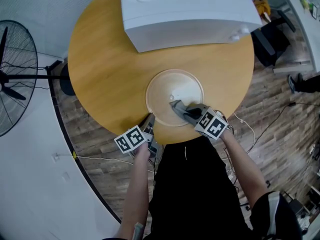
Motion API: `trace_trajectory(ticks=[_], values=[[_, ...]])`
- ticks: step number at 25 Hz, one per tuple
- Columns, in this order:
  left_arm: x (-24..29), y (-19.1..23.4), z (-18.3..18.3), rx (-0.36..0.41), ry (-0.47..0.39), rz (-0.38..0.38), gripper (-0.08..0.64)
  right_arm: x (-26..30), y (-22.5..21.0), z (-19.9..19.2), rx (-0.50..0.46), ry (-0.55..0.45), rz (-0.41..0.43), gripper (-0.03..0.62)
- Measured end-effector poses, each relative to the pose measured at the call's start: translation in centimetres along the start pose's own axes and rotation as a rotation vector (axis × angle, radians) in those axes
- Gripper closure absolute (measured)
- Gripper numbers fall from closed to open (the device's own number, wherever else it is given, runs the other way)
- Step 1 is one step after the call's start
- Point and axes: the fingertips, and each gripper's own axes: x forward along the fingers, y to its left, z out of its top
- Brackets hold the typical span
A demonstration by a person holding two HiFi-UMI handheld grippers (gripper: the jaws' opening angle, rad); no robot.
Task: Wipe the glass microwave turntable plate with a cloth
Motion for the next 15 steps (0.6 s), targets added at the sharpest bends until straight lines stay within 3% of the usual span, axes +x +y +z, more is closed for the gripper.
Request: trace_trajectory(ticks=[6,15], values=[[0.0,0.0,0.0,0.006,0.000,0.005,0.534,-2.1,-3.9,-0.7,0.072,-0.020,-0.096,0.569],[0.1,0.0,0.0,0.008,0.004,0.002,0.534,-3.6,-9.3,0.6,0.087,-0.031,-0.275,0.569]])
